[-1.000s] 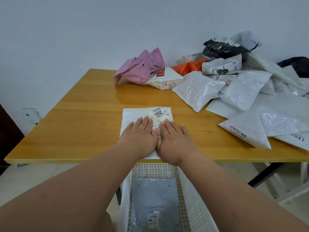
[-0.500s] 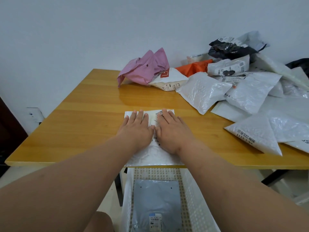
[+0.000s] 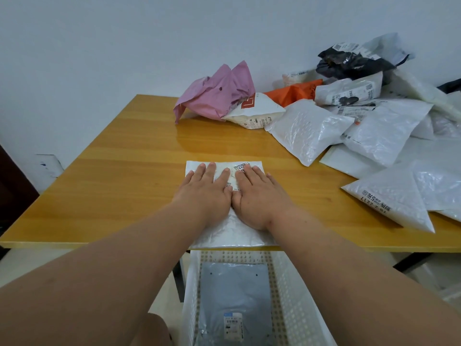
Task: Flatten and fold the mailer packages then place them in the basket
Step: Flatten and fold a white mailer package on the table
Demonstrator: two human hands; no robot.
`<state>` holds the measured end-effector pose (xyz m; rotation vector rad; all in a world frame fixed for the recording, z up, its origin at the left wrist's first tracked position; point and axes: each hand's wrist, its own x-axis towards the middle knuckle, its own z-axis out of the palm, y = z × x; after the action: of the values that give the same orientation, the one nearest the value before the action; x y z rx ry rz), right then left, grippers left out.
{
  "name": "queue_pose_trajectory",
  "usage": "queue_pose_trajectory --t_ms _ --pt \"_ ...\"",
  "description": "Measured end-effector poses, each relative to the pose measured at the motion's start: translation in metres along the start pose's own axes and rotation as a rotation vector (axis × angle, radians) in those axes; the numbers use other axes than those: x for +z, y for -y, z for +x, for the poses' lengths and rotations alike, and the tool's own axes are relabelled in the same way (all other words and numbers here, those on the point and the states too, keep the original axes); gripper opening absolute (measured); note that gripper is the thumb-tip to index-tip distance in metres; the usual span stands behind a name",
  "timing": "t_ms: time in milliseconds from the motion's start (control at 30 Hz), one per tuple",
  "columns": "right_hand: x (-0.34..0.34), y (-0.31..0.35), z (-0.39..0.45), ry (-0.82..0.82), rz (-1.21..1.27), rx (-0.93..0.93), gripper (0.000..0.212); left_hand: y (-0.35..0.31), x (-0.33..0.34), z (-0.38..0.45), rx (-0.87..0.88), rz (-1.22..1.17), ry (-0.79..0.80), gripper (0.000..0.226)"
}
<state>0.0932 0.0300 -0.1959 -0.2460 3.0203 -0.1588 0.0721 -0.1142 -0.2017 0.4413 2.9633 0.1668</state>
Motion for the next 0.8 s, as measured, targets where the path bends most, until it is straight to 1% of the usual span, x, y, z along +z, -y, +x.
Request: queue_pose_trajectory --t_ms 100,167,233,267,367,433,600,700,800 --pt "-0.012 0.006 0.003 -0.015 -0.011 0.040 0.061 -0.001 -0.005 0.000 0.002 0.015 0.023 0.055" --pt "-0.019 0.012 0.007 -0.080 -0.006 0.059 0.057 0.001 -0.013 0.004 0.011 0.017 0.053 0.054" --pt "-0.014 0.015 0.008 -0.131 0.021 0.031 0.055 0.005 -0.019 0.005 0.023 -0.005 0.084 0.054" --pt "-0.008 0.015 0.008 -0.125 0.033 0.011 0.056 0.007 -0.018 0.004 0.016 -0.013 0.082 0.054" --pt "0.004 0.012 0.011 -0.049 0.034 0.009 0.058 0.011 -0.005 -0.003 -0.001 0.012 0.010 0.056" --pt "0.004 0.011 0.012 -0.036 0.030 0.018 0.059 0.012 -0.001 -0.004 0.011 0.015 -0.005 0.057" --pt "0.001 0.014 0.008 -0.037 -0.025 0.038 0.059 0.011 -0.003 -0.006 0.006 0.017 -0.012 0.058" --pt "-0.008 0.016 0.003 -0.053 -0.092 0.049 0.058 0.013 -0.006 -0.014 -0.035 0.070 -0.079 0.060" --pt "-0.012 0.027 -0.004 -0.081 -0.040 0.032 0.057 0.014 -0.015 -0.025 -0.067 0.038 -0.133 0.056"
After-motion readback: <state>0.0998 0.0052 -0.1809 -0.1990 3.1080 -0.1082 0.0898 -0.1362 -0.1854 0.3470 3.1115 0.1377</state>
